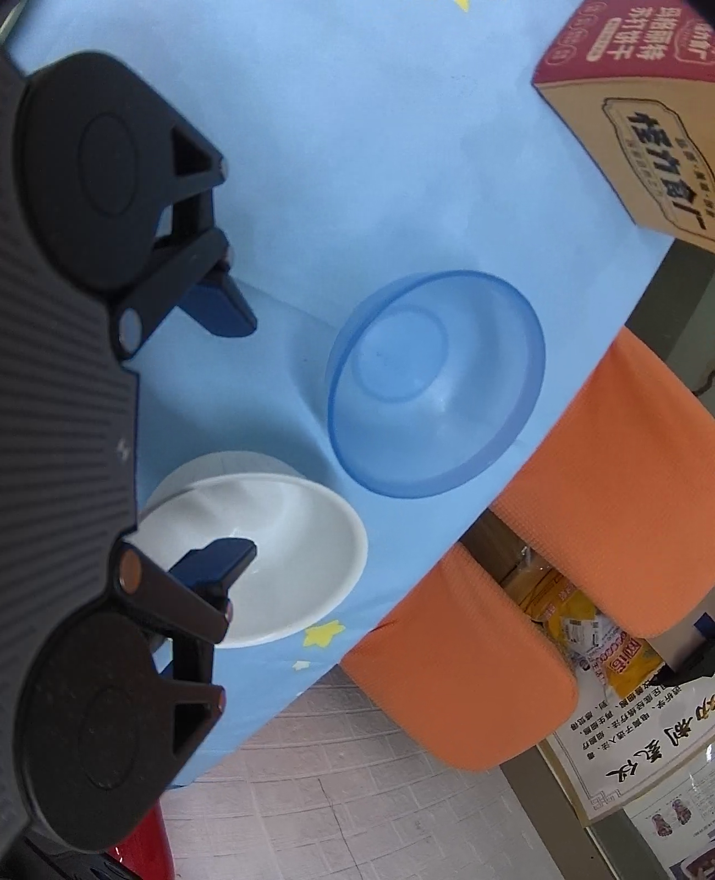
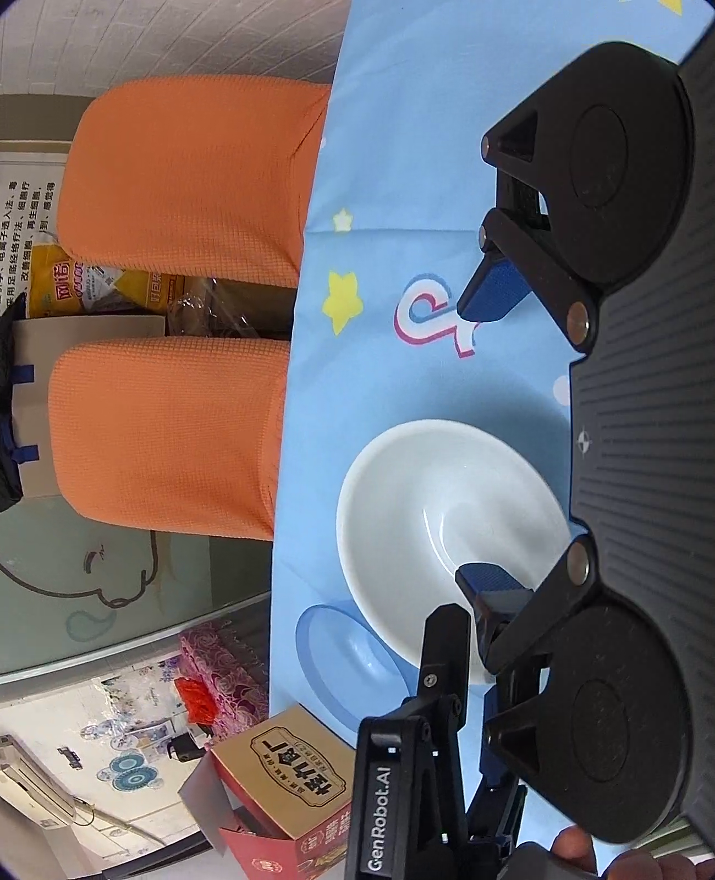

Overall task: Organize plates and bowls
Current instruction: 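Move both grippers to the white ceramic bowl and close on its rim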

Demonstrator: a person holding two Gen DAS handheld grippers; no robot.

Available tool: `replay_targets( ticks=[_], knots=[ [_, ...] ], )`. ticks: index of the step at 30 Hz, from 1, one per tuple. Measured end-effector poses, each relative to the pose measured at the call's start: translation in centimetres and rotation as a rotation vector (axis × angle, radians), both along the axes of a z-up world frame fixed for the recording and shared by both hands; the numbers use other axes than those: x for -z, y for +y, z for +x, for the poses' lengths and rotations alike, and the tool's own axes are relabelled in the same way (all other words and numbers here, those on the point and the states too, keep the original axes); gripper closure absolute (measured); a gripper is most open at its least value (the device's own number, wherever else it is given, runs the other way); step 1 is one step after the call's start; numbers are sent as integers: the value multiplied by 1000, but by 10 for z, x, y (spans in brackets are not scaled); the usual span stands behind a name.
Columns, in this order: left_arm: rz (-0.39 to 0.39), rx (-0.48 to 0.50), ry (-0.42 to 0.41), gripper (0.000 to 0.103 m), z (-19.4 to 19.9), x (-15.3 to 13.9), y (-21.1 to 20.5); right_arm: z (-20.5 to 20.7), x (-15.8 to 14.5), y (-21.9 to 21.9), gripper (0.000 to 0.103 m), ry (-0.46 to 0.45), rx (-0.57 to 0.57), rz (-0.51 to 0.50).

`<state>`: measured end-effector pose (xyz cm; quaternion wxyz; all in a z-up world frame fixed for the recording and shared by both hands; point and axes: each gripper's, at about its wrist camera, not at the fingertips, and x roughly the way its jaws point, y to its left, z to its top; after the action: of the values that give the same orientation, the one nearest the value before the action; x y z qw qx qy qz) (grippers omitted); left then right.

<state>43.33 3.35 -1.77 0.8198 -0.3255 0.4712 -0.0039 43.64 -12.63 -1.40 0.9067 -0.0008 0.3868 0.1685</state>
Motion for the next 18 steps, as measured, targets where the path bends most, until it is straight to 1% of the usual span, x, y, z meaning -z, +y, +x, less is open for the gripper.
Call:
replay_targets(
  ticks=[2,5,6,7,8,9,10,12,13,15,18],
  knots=[
    [6,3,4,29,1,-1,-1,2,2,4,0,2,-19,-6],
    [11,20,-5,34,-1,0,0,4,5,10,0,15,-55,2],
    [3,35,-11,46,0,1,-1,4,6,11,0,22,-63,8],
    [5,45,-14,53,1,1,-2,3,7,12,9,30,-73,12],
    [8,55,-19,57,4,1,-3,2,7,15,14,26,-80,8],
    [5,68,-21,65,6,2,-4,0,7,17,19,19,-87,-8],
    [5,75,-27,71,6,3,-5,-3,6,19,24,15,-100,-18],
    [0,99,-32,80,6,4,-6,-8,5,22,30,17,-125,-14],
    [12,105,-37,81,6,4,-7,-11,4,23,34,18,-127,-17],
    [42,120,-52,81,1,0,-10,-17,2,25,34,2,-136,-35],
    [66,150,-77,81,-12,-10,-12,-27,-5,22,34,-5,-131,-29]
  ],
)
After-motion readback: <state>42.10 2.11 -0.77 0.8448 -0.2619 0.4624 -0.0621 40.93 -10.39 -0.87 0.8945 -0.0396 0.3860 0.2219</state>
